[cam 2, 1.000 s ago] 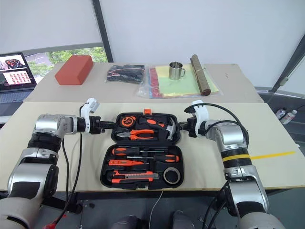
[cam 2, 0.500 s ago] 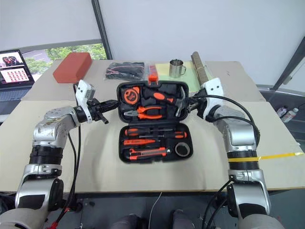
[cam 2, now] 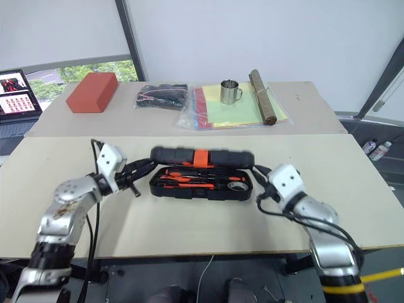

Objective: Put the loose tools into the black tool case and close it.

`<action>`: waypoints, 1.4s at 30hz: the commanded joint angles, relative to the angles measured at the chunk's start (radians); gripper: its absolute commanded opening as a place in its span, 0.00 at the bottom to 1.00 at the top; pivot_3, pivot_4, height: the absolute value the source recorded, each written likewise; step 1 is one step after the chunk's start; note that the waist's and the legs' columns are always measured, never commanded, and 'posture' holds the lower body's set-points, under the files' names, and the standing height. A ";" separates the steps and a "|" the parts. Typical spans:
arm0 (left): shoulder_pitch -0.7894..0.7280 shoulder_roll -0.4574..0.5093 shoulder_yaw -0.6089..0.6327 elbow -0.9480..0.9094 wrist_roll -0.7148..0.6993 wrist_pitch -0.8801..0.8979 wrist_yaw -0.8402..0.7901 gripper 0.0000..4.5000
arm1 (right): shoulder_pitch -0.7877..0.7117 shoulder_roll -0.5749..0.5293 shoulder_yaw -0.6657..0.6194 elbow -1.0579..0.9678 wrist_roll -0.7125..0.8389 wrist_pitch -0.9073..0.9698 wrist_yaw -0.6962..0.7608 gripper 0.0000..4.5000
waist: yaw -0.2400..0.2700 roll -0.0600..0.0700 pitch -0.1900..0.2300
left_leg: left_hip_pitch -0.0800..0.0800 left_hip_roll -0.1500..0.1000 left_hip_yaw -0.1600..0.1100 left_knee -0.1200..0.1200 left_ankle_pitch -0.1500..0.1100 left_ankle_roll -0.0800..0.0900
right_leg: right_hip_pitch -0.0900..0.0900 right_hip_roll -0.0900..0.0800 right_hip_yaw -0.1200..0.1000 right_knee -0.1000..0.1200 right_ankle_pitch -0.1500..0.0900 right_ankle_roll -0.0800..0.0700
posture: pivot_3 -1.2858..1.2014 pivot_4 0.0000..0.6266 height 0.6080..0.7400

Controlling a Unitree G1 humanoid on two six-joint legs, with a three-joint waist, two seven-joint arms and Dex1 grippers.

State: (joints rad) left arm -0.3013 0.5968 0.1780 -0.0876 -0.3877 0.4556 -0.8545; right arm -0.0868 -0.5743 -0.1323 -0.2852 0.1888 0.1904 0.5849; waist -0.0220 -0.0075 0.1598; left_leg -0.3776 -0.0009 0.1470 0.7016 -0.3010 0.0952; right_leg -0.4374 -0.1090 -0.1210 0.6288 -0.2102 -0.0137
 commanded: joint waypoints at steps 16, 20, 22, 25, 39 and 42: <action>-0.612 0.025 -0.291 0.823 0.238 -0.296 -0.213 0.00 | 0.146 -0.302 0.104 -0.230 0.184 0.234 0.375 0.02 | 0.060 -0.005 0.001 | 0.002 0.000 -0.005 0.009 -0.004 -0.009 | 0.009 -0.003 -0.003 0.000 0.004 -0.007 | 0.52 0.24 0.97; -0.747 -0.098 -0.364 1.083 0.361 -0.500 -0.166 0.00 | 0.080 -0.298 0.217 -0.181 0.093 0.190 0.393 0.02 | 0.049 -0.006 0.001 | -0.007 -0.001 -0.004 0.011 -0.001 0.003 | 0.002 0.001 -0.004 0.000 0.003 -0.006 | 0.52 0.24 0.97; -0.780 -0.141 -0.394 1.158 0.399 -0.587 -0.209 0.00 | 0.046 -0.286 0.261 -0.155 0.045 0.177 0.378 0.02 | 0.040 -0.006 0.001 | -0.010 -0.002 -0.003 0.011 0.000 0.003 | -0.001 0.003 -0.006 0.000 0.004 -0.005 | 0.52 0.24 0.97; -0.779 -0.149 -0.440 1.201 0.432 -0.666 -0.417 0.00 | -0.006 -0.256 0.265 -0.095 -0.011 0.184 0.311 0.02 | 0.028 -0.008 0.002 | -0.012 -0.001 -0.003 0.011 0.000 0.003 | -0.002 0.005 -0.011 0.000 0.004 -0.005 | 0.52 0.24 0.97; -0.769 -0.066 -0.271 0.919 0.171 -0.139 -0.756 0.00 | 0.178 -0.211 -0.070 -0.289 0.273 0.398 0.255 0.02 | 0.028 -0.008 0.003 | -0.014 0.001 -0.008 0.016 0.000 0.003 | -0.003 -0.003 -0.006 0.002 0.004 -0.004 | 0.52 0.24 0.97; -0.710 -0.055 -0.308 0.685 0.107 0.017 -0.760 0.00 | 0.183 -0.194 -0.099 -0.372 0.376 0.476 0.227 0.02 | 0.028 -0.008 0.003 | -0.014 0.000 -0.009 0.016 0.000 0.004 | -0.002 -0.003 -0.006 0.002 0.004 -0.004 | 0.52 0.24 0.97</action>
State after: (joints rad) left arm -1.0343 0.5417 -0.1187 0.7230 -0.2345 0.3948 -1.6034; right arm 0.1001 -0.7714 -0.1896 -0.5923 0.4981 0.6279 0.8241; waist 0.0056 -0.0159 0.1626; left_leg -0.3899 -0.0008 0.1382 0.7182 -0.3013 0.0989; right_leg -0.4378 -0.1121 -0.1261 0.6311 -0.2064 -0.0172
